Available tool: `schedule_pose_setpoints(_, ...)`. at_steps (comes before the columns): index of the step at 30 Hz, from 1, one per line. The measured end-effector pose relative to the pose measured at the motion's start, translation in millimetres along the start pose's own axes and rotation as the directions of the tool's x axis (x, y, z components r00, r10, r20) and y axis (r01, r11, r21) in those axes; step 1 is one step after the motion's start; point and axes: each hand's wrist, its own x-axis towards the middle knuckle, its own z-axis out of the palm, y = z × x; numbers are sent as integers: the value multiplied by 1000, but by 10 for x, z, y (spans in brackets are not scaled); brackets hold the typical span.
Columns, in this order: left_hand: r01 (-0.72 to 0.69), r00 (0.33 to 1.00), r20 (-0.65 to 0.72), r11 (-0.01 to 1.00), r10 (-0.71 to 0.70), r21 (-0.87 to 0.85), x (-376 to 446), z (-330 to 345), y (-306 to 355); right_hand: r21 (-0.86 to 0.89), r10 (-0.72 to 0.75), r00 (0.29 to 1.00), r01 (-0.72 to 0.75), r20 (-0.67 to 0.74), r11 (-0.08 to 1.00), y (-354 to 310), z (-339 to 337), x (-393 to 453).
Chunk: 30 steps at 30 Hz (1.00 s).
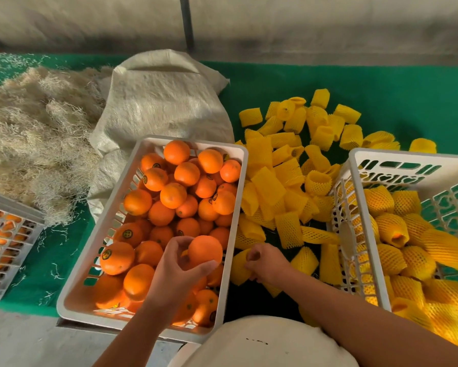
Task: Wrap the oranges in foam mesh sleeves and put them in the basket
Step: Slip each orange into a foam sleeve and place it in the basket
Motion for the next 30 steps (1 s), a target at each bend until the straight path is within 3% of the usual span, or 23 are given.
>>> schedule_pose_setpoints(3,57,997,58,990,-50,-133,-55,28,98,275,27,997,-8,-66,961,90,-159,-70)
schedule_pose_setpoints(7,145,976,190,964,-103,-225,-100,104,260,727,101,993,-31,-53,686,269,-625,-373)
schedule_pose_setpoints(11,170,904,422,967,-76,-190,-157,222,503,846,-17,999,34,-30,531,406,-936,-762)
schedule_pose_setpoints(15,167,760,649,977,-40,-135,-219,414,828,900,-151,989,63,3,432,417,-1038,-969)
schedule_pose_setpoints(19,174,690,721,982,-67,-75,-213,595,999,881,-153,988,87,-17,465,442,-1065,-1076)
schedule_pose_setpoints(22,148,719,692,987,-70,-54,-203,688,1027,671,5,972,160,-236,724,400,-1057,-1177)
schedule_pose_setpoints(24,101,749,660,994,-46,-45,-208,731,1018,390,26,849,215,-527,896,372,-1033,-1276)
schedule_pose_setpoints(26,75,765,644,996,-27,-47,-230,768,1023,215,-131,755,342,-643,915,327,-1000,-1369)
schedule_pose_setpoints(30,213,719,691,970,-74,-117,-281,844,1058,149,-409,807,508,-426,848,204,-935,-1439)
